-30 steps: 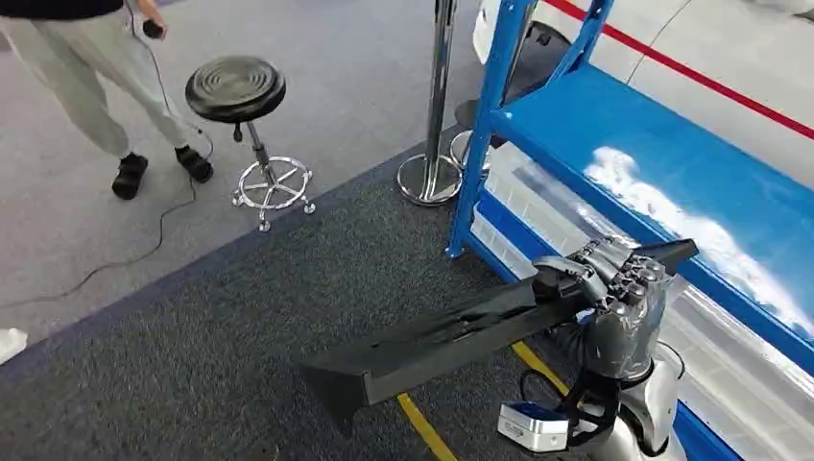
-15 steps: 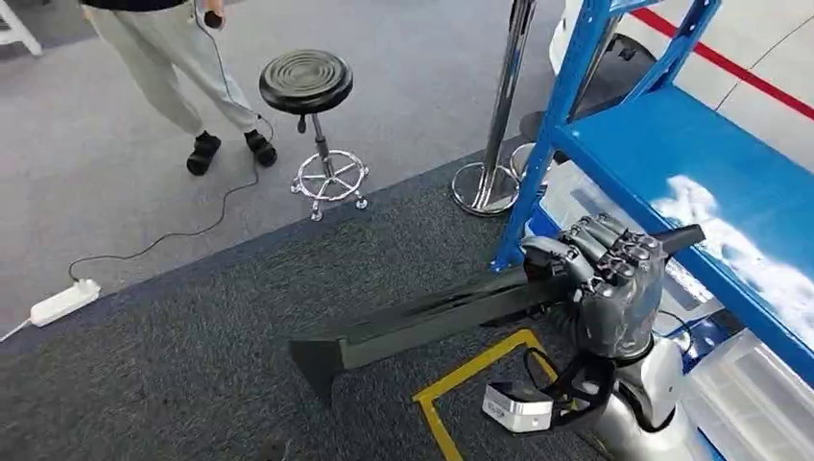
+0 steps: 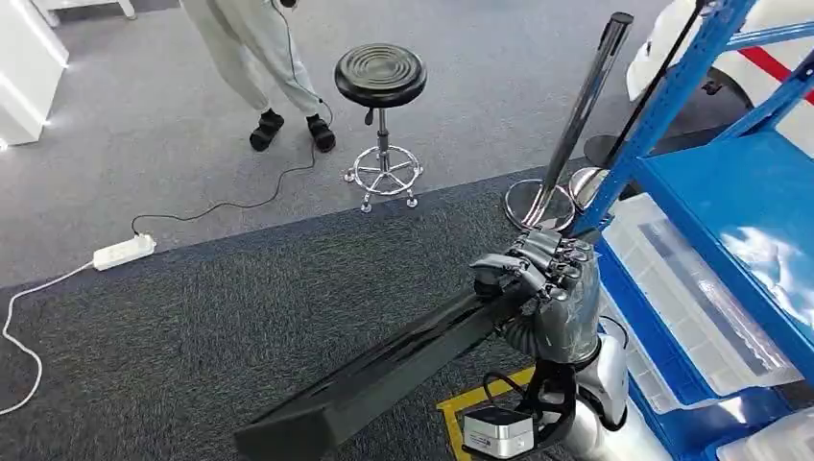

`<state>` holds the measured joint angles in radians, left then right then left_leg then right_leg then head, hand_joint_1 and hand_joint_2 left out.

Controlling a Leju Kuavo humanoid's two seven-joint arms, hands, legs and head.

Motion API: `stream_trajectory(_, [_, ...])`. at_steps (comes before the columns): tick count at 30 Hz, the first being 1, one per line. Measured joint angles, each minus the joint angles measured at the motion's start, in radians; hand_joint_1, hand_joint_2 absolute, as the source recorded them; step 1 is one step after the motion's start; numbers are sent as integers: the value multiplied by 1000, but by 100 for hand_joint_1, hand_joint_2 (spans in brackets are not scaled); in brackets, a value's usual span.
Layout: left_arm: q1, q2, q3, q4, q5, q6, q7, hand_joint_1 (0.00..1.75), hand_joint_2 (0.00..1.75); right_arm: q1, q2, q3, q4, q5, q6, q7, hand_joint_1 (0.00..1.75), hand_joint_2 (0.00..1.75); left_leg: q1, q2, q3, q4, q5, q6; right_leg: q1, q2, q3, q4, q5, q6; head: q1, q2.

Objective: Take the parts from the cabinet and place them on the table.

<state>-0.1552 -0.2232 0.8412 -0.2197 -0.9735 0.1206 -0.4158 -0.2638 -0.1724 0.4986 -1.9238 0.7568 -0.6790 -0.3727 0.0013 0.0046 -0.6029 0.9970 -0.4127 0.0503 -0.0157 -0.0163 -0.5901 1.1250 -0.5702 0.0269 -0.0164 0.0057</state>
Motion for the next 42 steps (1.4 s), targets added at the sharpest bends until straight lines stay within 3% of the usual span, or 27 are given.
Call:
stream_trajectory(2, [-3, 0, 1, 0, 0, 2, 1, 0, 175, 2, 1, 8, 9, -4, 0, -3, 175, 175, -2, -25, 0, 1, -1, 5, 0, 15, -82, 157, -62, 0, 0, 0])
stream_trajectory(3, [-2, 1, 2, 0, 0, 3, 2, 0, 175, 2, 1, 13, 15, -17, 3, -6, 175, 175, -2, -42, 0, 3, -1, 5, 0, 15, -110, 199, -63, 1, 0, 0])
stream_trajectory(5, [-1, 3, 3, 0, 2, 6, 3, 0, 175, 1, 2, 16, 20, -75, 30, -19, 175, 175, 1, -70, 0, 10, -4, 0, -6, 16, -94, 136, 6, 3, 0, 0])
stream_trajectory(7, [3, 3, 4, 0, 4, 8, 3, 0, 175, 1, 5, 18, 21, -182, 73, -47, 175, 175, 5, -100, -1, 28, -15, -10, -18, 45, -16, -42, 109, 7, 0, 0])
stream_trajectory(8, [5, 3, 5, 0, 6, 8, 3, 0, 175, 0, 7, 18, 24, -219, 88, -59, 175, 175, 3, -108, -7, 35, -20, -17, -23, 91, -5, -65, 88, 9, 0, 0])
stream_trajectory(9, [3, 4, 7, 0, 8, 8, 2, 0, 175, 2, 10, 18, 24, -252, 106, -69, 175, 175, 3, -119, -17, 48, -22, -23, -21, 99, -7, -75, 87, 8, -1, 0])
stream_trajectory(12, [16, 7, 10, 0, 11, 10, 1, 0, 175, 6, 21, 16, 29, -350, 160, -96, 175, 175, 11, -145, -28, 36, -16, -43, -13, 68, -4, -75, 89, -11, 0, 0])
stream_trajectory(13, [19, 10, 11, 0, 13, 13, 1, 0, 175, 6, 28, 14, 29, -381, 184, -104, 175, 175, 12, -139, -25, 41, -21, -46, -19, 52, 2, -84, 93, -19, 0, 0])
stream_trajectory(14, [22, 10, 11, 0, 14, 14, 0, 0, 175, 9, 36, 13, 29, -416, 210, -108, 175, 175, 4, -79, -36, 75, -44, -50, -17, 44, 8, -88, 92, -26, -3, 0])
stream_trajectory(15, [22, 10, 11, 0, 14, 15, 0, 0, 175, 12, 41, 12, 29, -439, 223, -114, 175, 175, 5, -47, -64, 131, -76, -53, -14, 32, 11, -89, 91, -31, -3, 0])
stream_trajectory(17, [20, 10, 11, 0, 16, 15, 0, 0, 175, 26, 46, 7, 30, -484, 258, -122, 175, 175, 7, -15, -150, 303, -155, -56, -5, -3, 12, -89, 86, -36, -3, 0])
stream_trajectory(18, [21, 10, 11, 0, 17, 15, 0, 0, 175, 33, 50, 5, 30, -505, 275, -124, 175, 175, 7, -11, -172, 345, -162, -56, -3, -17, 12, -89, 84, -37, -3, 0])
stream_trajectory(19, [25, 10, 11, 0, 17, 15, 0, 0, 175, 38, 54, 2, 30, -527, 288, -127, 175, 175, 7, -11, -169, 340, -148, -54, 0, -28, 13, -89, 83, -38, -3, 0])
stream_trajectory(21, [30, 11, 11, 0, 17, 15, 0, 0, 175, 41, 64, -3, 30, -541, 296, -132, 175, 175, 6, -8, -101, 215, -77, -44, 4, -50, 17, -89, 78, -37, -3, 0])
stream_trajectory(22, [30, 13, 11, 0, 17, 15, 0, 0, 175, 41, 69, -6, 30, -545, 302, -134, 175, 175, 2, 7, -52, 127, -38, -36, 5, -60, 22, -89, 75, -36, -3, 0])
stream_trajectory(23, [27, 16, 11, 0, 17, 16, 0, 0, 175, 41, 73, -10, 30, -551, 308, -135, 175, 175, -13, 66, -14, 51, -31, -25, 7, -70, 26, -89, 71, -32, -3, 0])
stream_trajectory(27, [26, 20, 14, 0, 19, 16, 0, 0, 175, 44, 84, -14, 31, -561, 316, -135, 175, 175, -23, 32, -10, 35, -33, -9, 10, -110, 35, -95, 65, -16, -3, 0])
stream_trajectory(28, [27, 21, 16, 0, 20, 18, -1, 0, 175, 43, 87, -15, 30, -561, 319, -136, 175, 175, -8, 20, 4, 14, -22, 2, 14, -118, 36, -92, 56, -9, -3, 0])
stream_trajectory(30, [24, 23, 17, 0, 21, 19, -6, 0, 175, 41, 88, -19, 30, -558, 319, -142, 175, 175, -9, 3, 11, 6, -18, 8, 6, -21, 8, -19, 15, -5, -2, 0])
stream_trajectory(32, [12, 23, 19, 0, 25, 19, -8, 0, 175, 42, 88, -24, 31, -556, 319, -141, 175, 175, -10, -23, 11, 6, -19, 14, 3, 6, -73, 128, -46, -4, -2, 0])
stream_trajectory(33, [10, 24, 21, 0, 29, 18, -11, 0, 175, 42, 87, -26, 32, -554, 319, -141, 175, 175, -10, -37, 11, 8, -20, 15, 3, 10, -109, 181, -55, -2, -2, 0])
stream_trajectory(34, [10, 24, 22, 0, 31, 18, -13, 0, 175, 41, 88, -28, 32, -554, 319, -141, 175, 175, -10, -52, 12, 11, -21, 14, 2, 11, -121, 185, -38, 0, -2, 0])
stream_trajectory(35, [9, 24, 24, 0, 32, 18, -14, 0, 175, 38, 88, -28, 32, -553, 319, -141, 175, 175, -8, -66, 13, 15, -24, 12, 0, 12, -112, 150, 0, 1, -2, 0])
stream_trajectory(37, [9, 23, 26, 0, 35, 18, -14, 0, 175, 30, 88, -29, 32, -549, 320, -139, 175, 175, -6, -91, 14, 28, -33, 5, -8, 30, -53, 7, 95, 3, -2, 0])
stream_trajectory(38, [10, 23, 26, 0, 35, 18, -13, 0, 175, 28, 88, -29, 32, -545, 320, -139, 175, 175, -3, -102, 10, 37, -40, -1, -15, 72, -30, -52, 108, 3, -2, 0])
stream_trajectory(39, [5, 23, 26, 0, 36, 18, -13, 0, 175, 29, 88, -29, 31, -543, 320, -137, 175, 175, -9, -114, 0, 52, -44, -7, -16, 108, -22, -72, 98, 2, -2, 0])
stream_trajectory(42, [12, 23, 32, 0, 40, 19, -8, 0, 175, 27, 91, -29, 29, -536, 320, -135, 175, 175, 4, -145, -6, 39, -37, -27, -6, 80, -21, -70, 97, -14, -2, 0])
